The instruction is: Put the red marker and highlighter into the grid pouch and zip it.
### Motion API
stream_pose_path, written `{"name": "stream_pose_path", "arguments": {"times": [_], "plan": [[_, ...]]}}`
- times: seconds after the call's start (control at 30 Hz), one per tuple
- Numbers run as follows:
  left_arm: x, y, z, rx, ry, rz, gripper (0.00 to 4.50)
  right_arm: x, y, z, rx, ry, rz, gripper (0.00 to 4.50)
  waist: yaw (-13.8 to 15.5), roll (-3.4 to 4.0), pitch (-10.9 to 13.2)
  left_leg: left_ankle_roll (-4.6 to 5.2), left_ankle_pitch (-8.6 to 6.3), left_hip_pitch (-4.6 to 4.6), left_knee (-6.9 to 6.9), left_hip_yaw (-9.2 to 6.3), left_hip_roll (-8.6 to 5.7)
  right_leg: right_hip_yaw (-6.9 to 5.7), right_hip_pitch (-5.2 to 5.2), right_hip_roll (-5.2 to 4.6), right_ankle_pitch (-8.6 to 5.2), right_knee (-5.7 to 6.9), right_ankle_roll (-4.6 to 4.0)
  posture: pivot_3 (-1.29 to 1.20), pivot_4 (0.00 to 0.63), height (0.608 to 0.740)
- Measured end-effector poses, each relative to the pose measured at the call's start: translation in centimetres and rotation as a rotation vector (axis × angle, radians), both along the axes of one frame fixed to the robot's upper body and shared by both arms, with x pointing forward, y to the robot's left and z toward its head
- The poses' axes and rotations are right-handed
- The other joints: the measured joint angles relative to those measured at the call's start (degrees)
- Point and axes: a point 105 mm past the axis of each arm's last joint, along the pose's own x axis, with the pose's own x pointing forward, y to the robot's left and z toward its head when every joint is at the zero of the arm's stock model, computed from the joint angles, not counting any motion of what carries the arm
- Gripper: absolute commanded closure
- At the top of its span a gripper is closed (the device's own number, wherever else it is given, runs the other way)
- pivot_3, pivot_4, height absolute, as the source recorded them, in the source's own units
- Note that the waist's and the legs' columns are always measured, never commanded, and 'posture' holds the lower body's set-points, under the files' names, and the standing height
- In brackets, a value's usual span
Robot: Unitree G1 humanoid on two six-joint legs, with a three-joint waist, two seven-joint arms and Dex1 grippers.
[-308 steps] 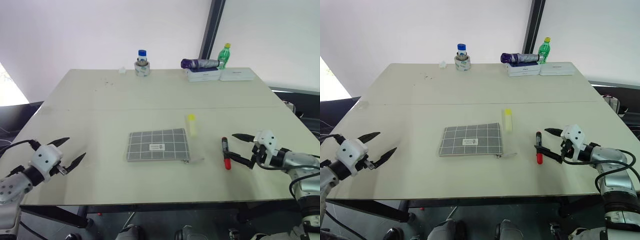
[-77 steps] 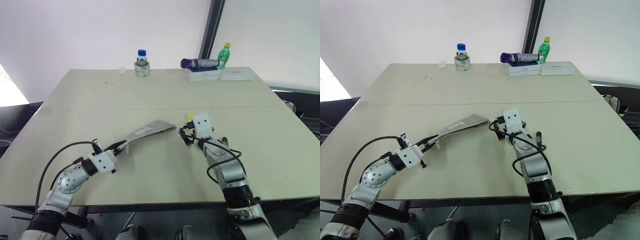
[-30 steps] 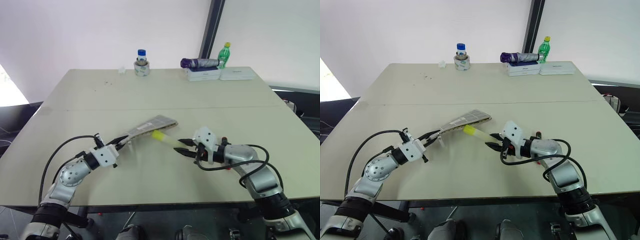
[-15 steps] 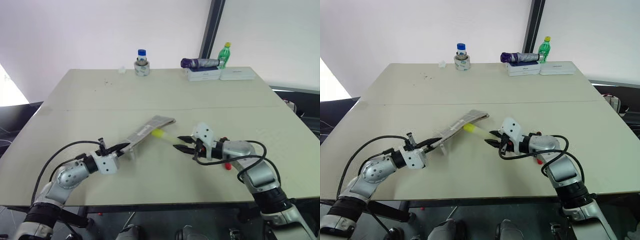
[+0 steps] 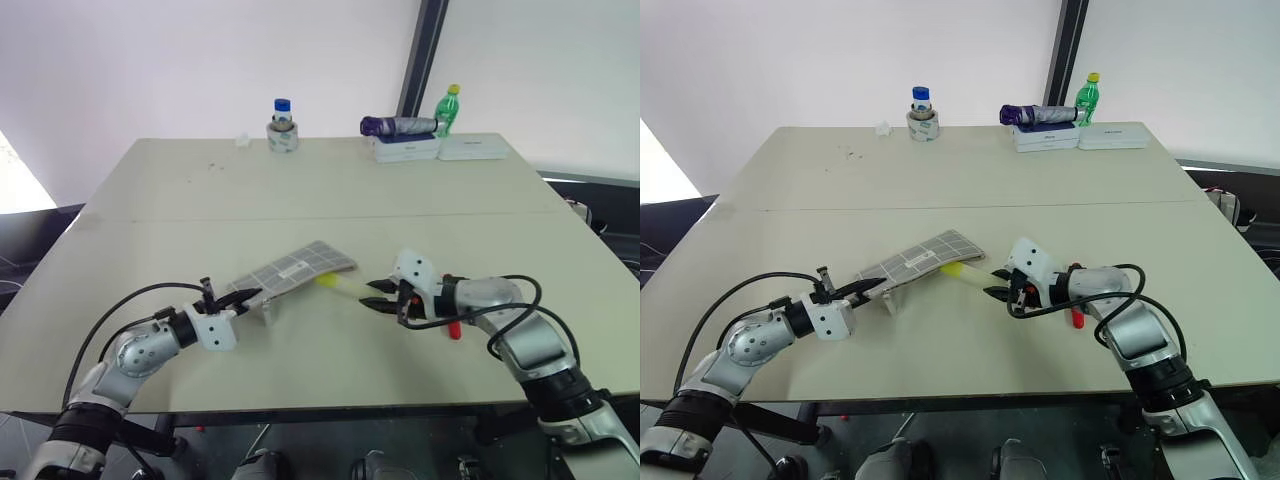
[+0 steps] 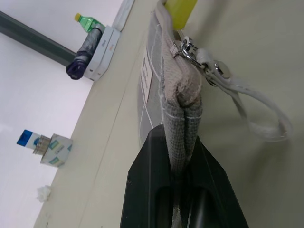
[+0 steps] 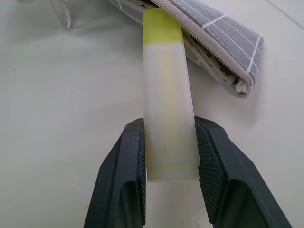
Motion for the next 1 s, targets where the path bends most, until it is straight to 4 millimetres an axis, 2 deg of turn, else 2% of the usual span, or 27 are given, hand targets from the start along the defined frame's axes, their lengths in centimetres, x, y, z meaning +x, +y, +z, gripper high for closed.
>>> {"name": "stream_pose_path", "arguments": {"times": [0.1, 0.27, 0.6, 0.67, 0.8, 1.0], "plan": [[0.0, -0.1, 0.0, 0.001, 0.0, -0.002, 4.5, -0.1, 1.6, 0.3, 0.014, -0.016, 0.03, 3.61, 0.0, 0.0, 0.0, 0.0, 0.0, 0.0, 0.0, 0.0, 0.0, 0.0, 0.0, 0.01, 0.0, 0.0, 0.0, 0.0, 0.15, 0.74], [0.1, -0.2, 0.0, 0.002, 0.009, -0.011, 4.5, -0.5, 3.0, 0.1, -0.052, -0.075, 0.103, 3.61, 0.2, 0.0, 0.0, 0.0, 0.0, 0.0, 0.04, 0.0, -0.01, -0.01, 0.02, 0.0, 0.0, 0.0, 0.0, 0.0, 0.15, 0.74], [0.2, -1.1, 1.3, -0.183, 0.124, -0.037, 4.5, -1.2, 3.6, 0.7, -0.147, -0.13, 0.246, 3.61, 0.0, -0.01, 0.0, -0.01, 0.01, 0.0, 0.08, 0.0, 0.0, -0.01, 0.03, 0.04, 0.0, 0.02, 0.01, 0.0, 0.15, 0.74], [0.2, -1.0, 1.2, -0.174, 0.128, -0.038, 4.5, -1.1, 3.2, 1.1, -0.116, -0.115, 0.239, 3.61, 0.0, -0.01, 0.0, -0.01, 0.02, 0.0, 0.08, 0.0, 0.0, -0.01, 0.03, 0.05, 0.0, 0.02, 0.01, 0.0, 0.15, 0.74], [0.3, -0.7, 1.3, -0.171, 0.127, -0.03, 4.5, 0.0, 0.3, 2.3, -0.113, -0.11, 0.154, 3.61, 0.2, -0.01, 0.0, 0.0, 0.01, 0.0, 0.13, -0.01, -0.01, -0.01, 0.07, 0.02, 0.0, 0.02, 0.01, 0.0, 0.15, 0.74], [0.3, -0.6, 1.2, -0.164, 0.129, -0.03, 4.5, 0.4, -0.7, 2.3, -0.077, -0.069, 0.102, 3.61, -0.1, -0.01, 0.0, 0.0, 0.01, 0.0, 0.08, -0.02, 0.01, -0.01, 0.03, 0.03, 0.0, 0.03, 0.0, 0.0, 0.15, 0.74]]}}
